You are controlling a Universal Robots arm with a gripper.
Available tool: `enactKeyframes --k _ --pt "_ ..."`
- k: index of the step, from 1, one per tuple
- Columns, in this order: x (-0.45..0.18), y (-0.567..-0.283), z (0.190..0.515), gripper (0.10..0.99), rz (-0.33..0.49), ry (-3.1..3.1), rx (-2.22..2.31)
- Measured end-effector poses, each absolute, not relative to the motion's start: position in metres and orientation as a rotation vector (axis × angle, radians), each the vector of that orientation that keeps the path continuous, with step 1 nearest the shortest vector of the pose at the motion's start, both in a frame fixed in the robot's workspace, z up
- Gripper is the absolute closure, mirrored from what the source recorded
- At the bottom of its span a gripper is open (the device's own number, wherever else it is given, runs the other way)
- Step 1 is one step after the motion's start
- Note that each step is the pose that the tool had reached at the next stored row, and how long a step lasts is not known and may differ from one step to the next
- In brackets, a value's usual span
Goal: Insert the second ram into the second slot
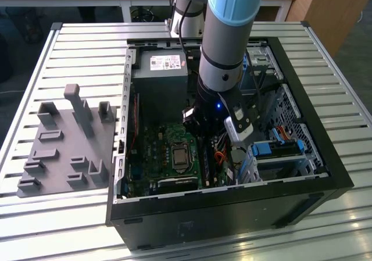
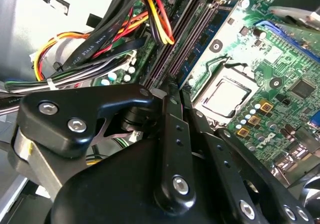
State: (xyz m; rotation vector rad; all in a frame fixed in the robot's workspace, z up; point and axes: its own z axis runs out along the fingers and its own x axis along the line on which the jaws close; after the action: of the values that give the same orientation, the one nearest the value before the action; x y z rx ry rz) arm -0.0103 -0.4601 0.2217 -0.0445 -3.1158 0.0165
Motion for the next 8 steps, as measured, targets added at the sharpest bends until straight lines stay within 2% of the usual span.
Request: enactKeyframes --k 8 --pt "-0.0102 -0.4593 0.2183 0.949 0.017 -3.116 -0.029"
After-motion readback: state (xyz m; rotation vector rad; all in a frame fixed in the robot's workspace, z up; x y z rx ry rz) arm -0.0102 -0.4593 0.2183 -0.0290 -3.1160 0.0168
